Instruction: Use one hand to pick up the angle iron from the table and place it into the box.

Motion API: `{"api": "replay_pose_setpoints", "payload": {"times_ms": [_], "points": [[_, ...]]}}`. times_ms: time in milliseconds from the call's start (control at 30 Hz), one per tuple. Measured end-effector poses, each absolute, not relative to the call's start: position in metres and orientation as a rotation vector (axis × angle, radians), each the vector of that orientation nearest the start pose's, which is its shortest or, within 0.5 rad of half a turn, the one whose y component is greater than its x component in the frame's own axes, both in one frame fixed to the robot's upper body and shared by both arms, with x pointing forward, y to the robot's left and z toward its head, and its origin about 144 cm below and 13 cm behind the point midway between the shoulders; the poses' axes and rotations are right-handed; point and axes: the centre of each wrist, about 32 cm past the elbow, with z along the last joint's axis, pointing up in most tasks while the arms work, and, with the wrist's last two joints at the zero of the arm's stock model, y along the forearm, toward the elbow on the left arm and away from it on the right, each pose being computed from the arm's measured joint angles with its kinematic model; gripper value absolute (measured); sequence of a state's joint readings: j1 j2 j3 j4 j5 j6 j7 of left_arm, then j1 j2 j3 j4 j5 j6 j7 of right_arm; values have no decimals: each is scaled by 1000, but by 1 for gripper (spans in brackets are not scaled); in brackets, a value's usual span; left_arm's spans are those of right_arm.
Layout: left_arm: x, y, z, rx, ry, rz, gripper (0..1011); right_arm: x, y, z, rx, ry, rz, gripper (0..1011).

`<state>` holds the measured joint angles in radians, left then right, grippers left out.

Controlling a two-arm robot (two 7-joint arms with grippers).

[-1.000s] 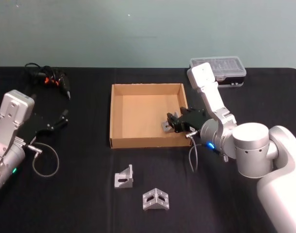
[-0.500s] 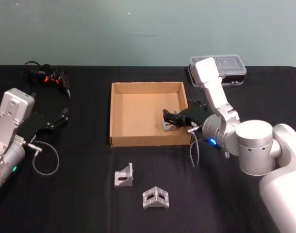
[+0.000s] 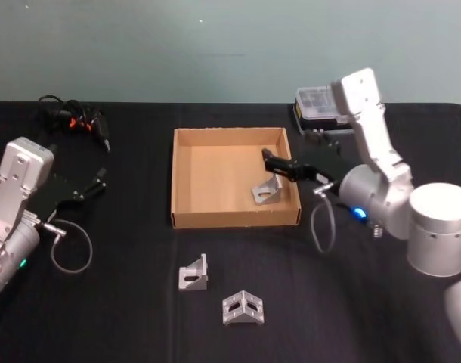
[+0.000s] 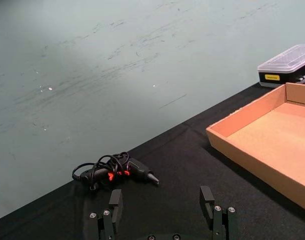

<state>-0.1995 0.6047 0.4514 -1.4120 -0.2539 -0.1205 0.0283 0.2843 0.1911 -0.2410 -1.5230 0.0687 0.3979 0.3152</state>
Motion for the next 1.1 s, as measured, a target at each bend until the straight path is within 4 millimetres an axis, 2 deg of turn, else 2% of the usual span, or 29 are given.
{"api": "replay_pose_setpoints", "payload": {"times_ms": [200, 400, 733, 900, 1100], "points": [[489, 310, 1140, 304, -285, 1248, 1011, 503, -232, 1237, -234, -25, -1007, 1004], [489, 310, 1140, 304, -285, 1248, 1011, 479, -255, 1250, -220, -65, -929, 1004], [489, 310, 1140, 304, -285, 1248, 1011, 455, -281, 1247, -257, -88, -734, 1004], [489, 310, 1140, 305, -285, 1248, 1011, 452, -285, 1238, -299, -82, -644, 1004], [489, 310, 1140, 304, -285, 1248, 1011, 458, -284, 1229, -356, -66, -502, 1004]]}}
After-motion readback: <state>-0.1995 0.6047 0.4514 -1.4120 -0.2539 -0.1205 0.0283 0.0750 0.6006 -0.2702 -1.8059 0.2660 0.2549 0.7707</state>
